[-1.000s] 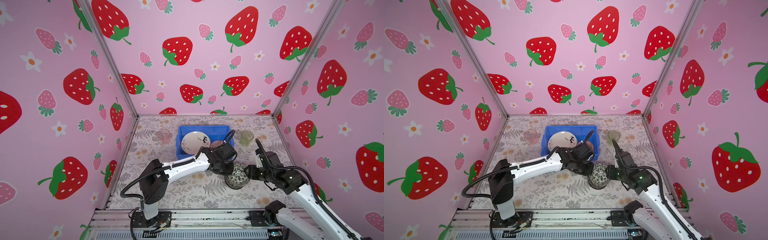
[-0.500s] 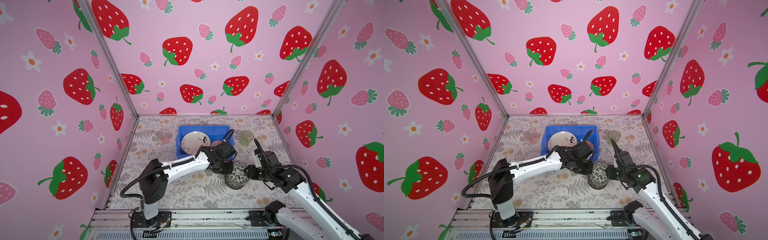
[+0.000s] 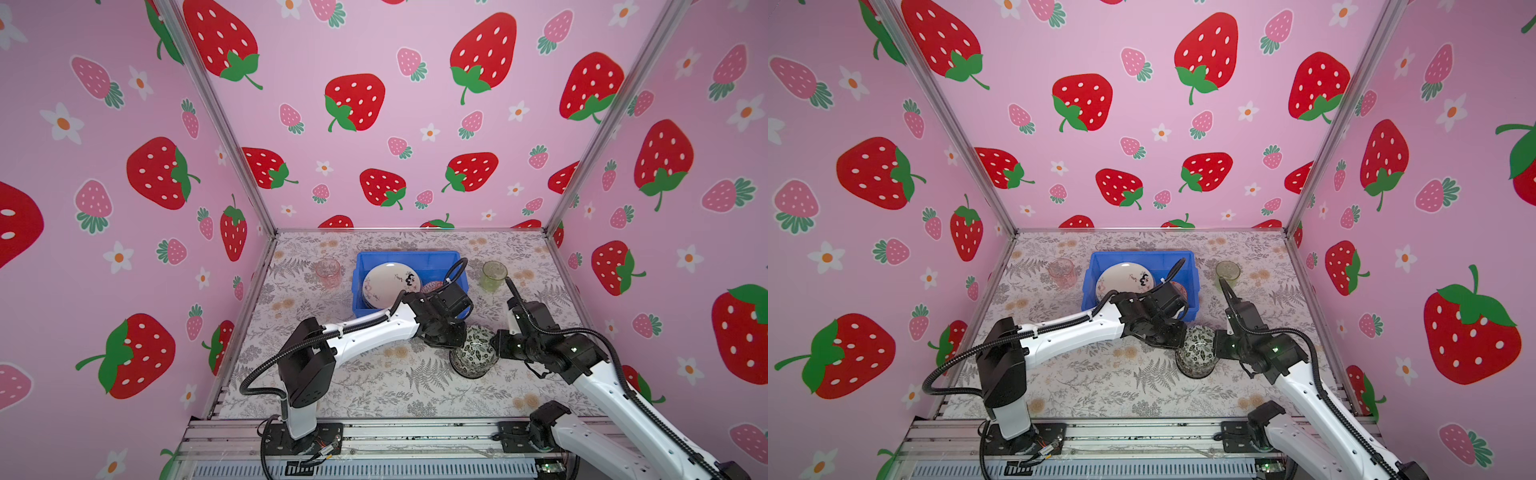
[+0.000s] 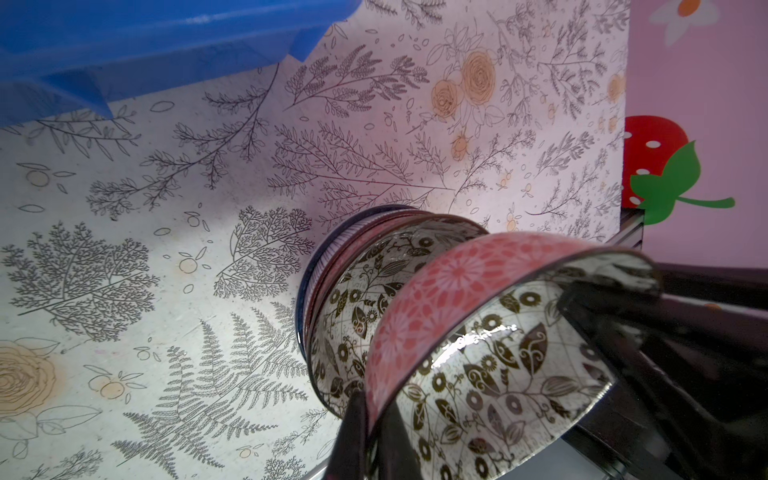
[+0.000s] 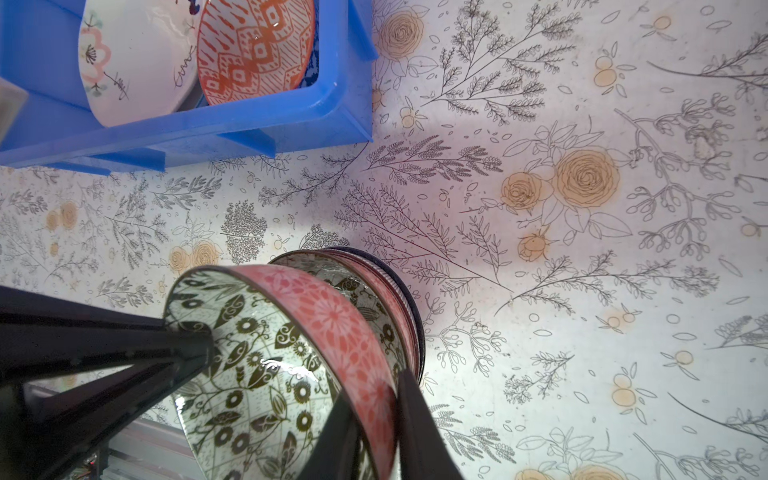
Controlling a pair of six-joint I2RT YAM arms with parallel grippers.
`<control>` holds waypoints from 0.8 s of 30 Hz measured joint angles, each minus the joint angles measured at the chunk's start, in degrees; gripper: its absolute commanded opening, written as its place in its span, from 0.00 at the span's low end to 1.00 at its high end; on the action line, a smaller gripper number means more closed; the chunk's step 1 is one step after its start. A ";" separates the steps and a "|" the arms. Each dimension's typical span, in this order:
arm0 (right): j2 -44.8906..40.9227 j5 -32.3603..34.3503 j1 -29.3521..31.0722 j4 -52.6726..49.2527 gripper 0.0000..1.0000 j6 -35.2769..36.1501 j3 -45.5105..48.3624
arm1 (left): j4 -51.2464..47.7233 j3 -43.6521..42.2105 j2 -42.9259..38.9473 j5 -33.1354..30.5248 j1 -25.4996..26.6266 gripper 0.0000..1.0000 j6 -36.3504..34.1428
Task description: Place the mixed dishes into the plastic bin
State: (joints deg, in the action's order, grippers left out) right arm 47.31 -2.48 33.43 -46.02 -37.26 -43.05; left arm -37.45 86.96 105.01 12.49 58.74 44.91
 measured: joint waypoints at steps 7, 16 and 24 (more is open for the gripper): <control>0.74 0.70 0.61 -1.29 0.07 0.44 0.04 | 0.33 0.00 -0.20 0.02 -0.42 0.00 -0.02; 0.74 1.25 0.81 -1.49 0.00 0.44 0.02 | 0.52 0.00 -0.61 0.02 -0.48 0.15 -0.02; 2.16 1.27 0.81 -1.66 0.00 -0.11 -2.71 | 1.62 -0.02 -4.11 0.81 -1.99 0.40 -0.28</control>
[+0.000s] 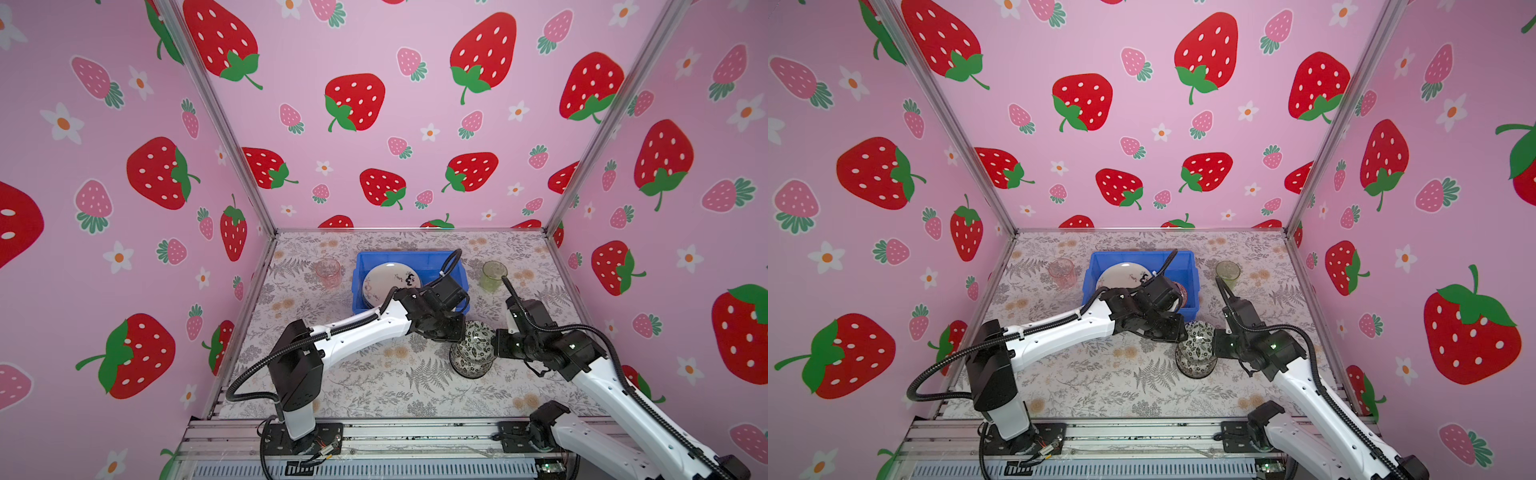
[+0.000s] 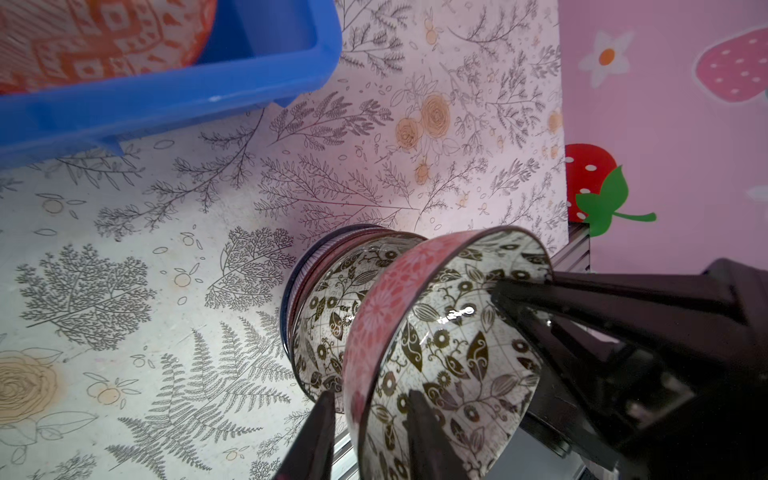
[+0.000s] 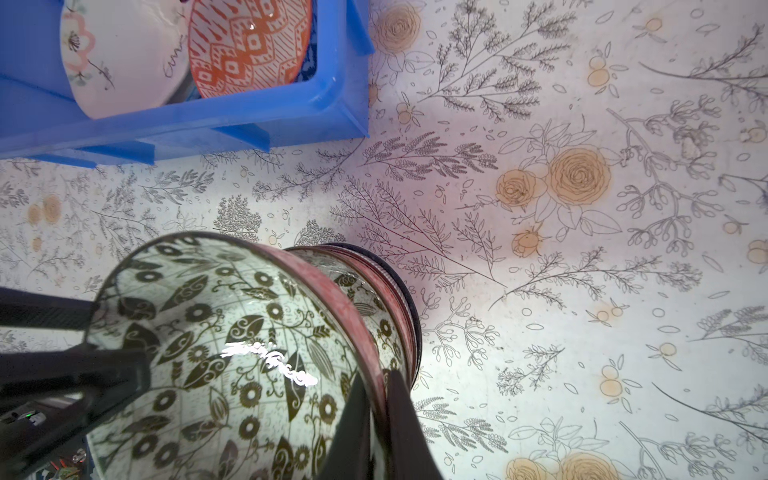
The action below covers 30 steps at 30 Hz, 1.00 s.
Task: Place the mixed dishes into the plastic bin
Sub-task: 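Carry the green leaf bowl into the bin with the right gripper while the left withdraws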
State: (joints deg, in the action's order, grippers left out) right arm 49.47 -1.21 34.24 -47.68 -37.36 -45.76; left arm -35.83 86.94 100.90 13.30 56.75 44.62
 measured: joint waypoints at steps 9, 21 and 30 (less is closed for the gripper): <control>9.22 0.59 0.04 -0.20 0.00 1.86 -9.35 | -1.97 -0.50 -9.35 -0.79 -10.47 0.88 -3.58; 28.63 1.42 0.04 2.45 0.00 4.42 -25.42 | -7.69 -2.40 -21.38 -0.74 -33.48 0.92 -15.65; 42.64 1.36 0.04 5.62 0.00 4.87 -34.77 | -6.47 -9.01 -20.06 4.20 -42.84 0.92 -19.76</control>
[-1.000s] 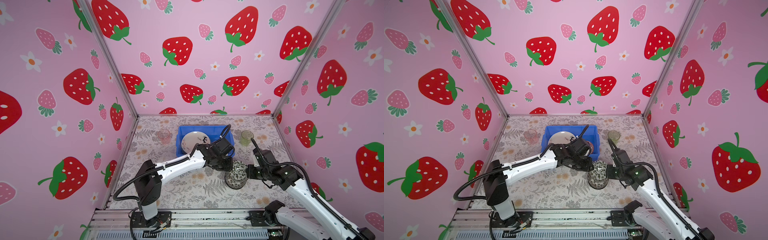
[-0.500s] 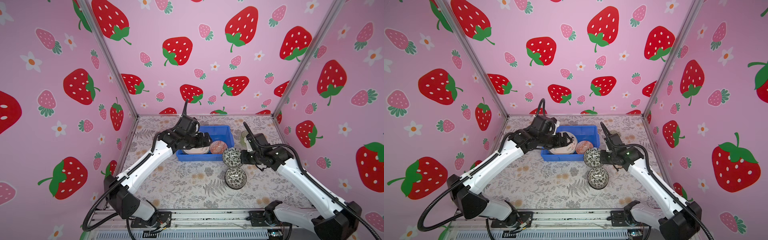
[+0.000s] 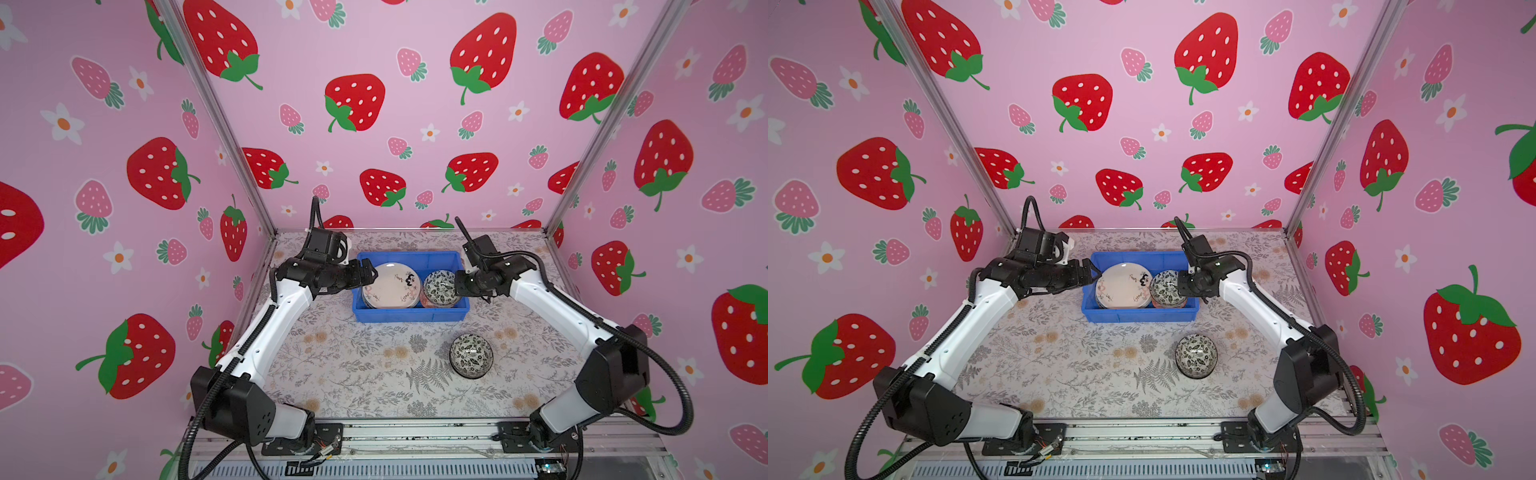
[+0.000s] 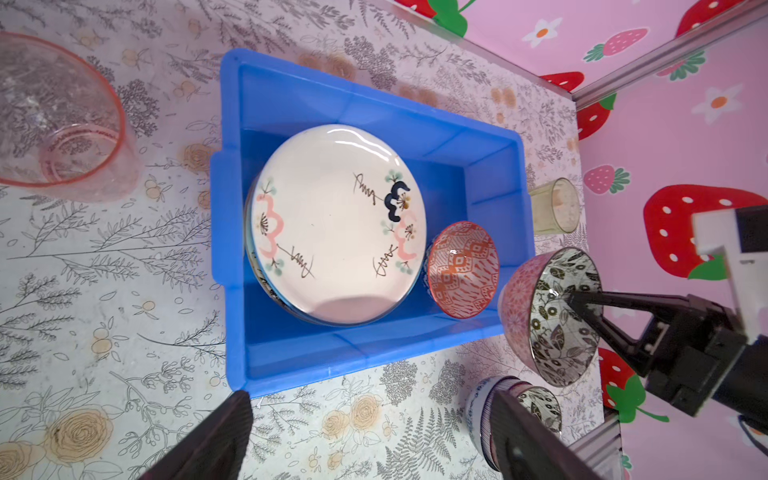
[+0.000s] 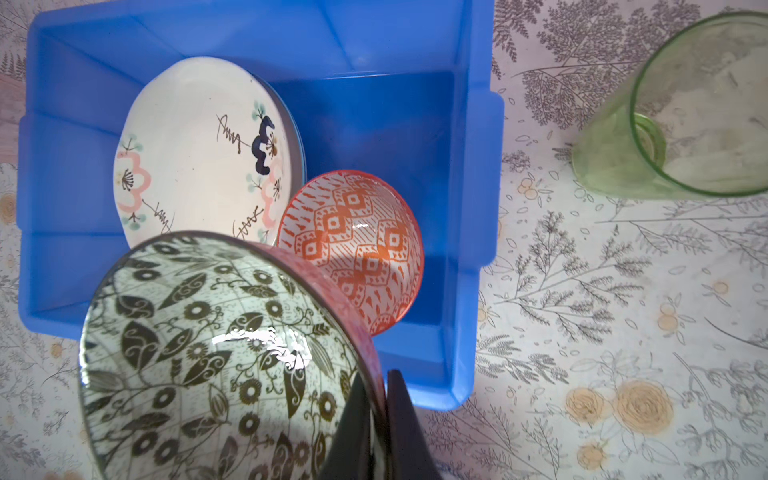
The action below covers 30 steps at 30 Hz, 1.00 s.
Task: Place the mixed dishes into the plastic bin
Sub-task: 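Carry the green leaf bowl into the bin with the right gripper while the left withdraws, then lower the green leaf bowl beside the orange bowl and open the right gripper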
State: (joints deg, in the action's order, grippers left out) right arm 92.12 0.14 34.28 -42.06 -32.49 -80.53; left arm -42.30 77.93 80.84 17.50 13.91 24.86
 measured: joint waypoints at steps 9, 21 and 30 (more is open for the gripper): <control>6.91 -0.17 -0.04 2.29 0.00 0.22 -0.90 | 1.27 -2.93 -0.13 2.80 -8.15 0.93 0.66; 8.85 -0.13 -0.70 4.87 0.00 0.74 -0.83 | 1.84 -3.43 -0.11 6.49 -8.74 0.93 0.92; 10.58 0.44 -1.09 7.13 0.00 1.11 0.42 | 1.77 -3.43 1.25 7.19 -8.79 0.93 0.90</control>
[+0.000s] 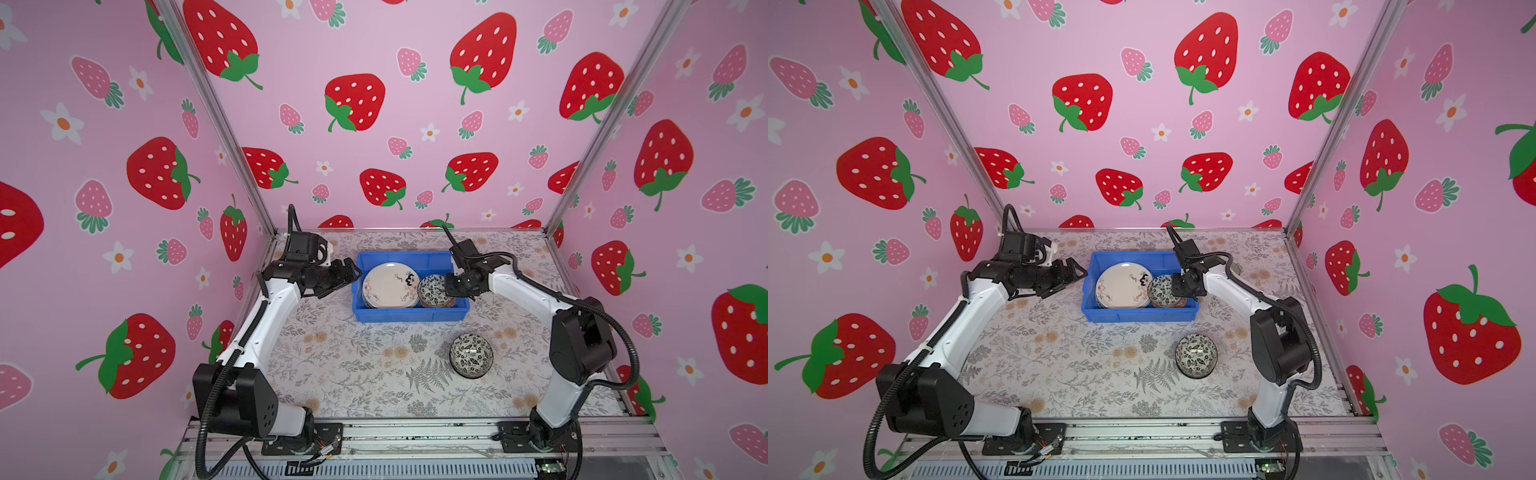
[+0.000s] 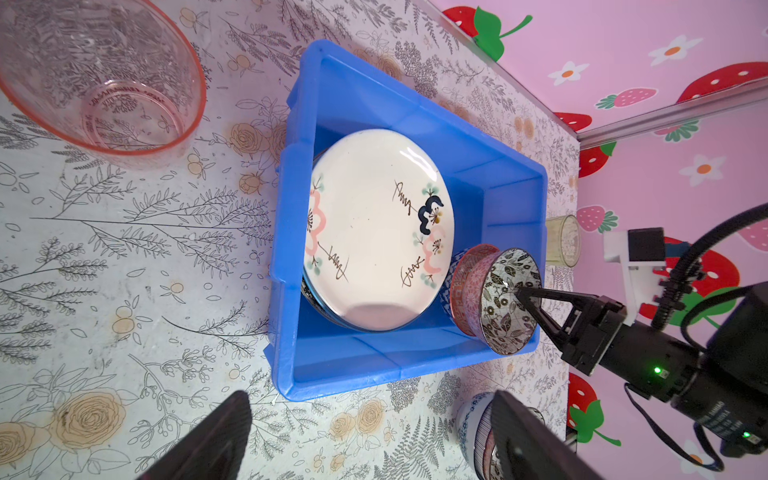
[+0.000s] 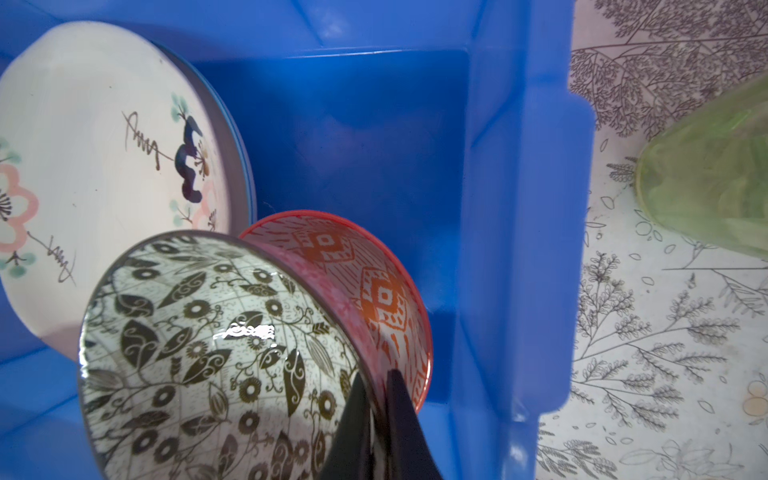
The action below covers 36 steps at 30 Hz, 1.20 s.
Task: Place the mixed dishes into the plastic bin
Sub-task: 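Lower the green leaf bowl beside the orange bowl and open the right gripper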
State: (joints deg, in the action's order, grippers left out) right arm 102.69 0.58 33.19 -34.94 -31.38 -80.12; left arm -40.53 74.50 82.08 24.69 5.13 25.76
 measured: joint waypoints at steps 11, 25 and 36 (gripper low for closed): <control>0.00 0.87 -0.33 1.99 0.06 1.25 1.62 | -0.04 0.00 1.75 0.13 0.00 0.93 -0.04; 0.96 1.31 -0.35 3.21 0.36 3.15 1.77 | -0.20 0.00 4.50 1.88 0.00 0.93 -0.04; -4.37 2.69 -0.35 2.38 0.51 4.46 1.73 | 2.51 -1.68 4.74 4.61 0.20 0.93 0.02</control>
State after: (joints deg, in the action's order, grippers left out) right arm 98.32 3.27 32.84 -32.56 -26.92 -78.39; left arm -38.02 72.82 86.83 29.30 5.32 25.78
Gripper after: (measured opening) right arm 0.497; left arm 0.929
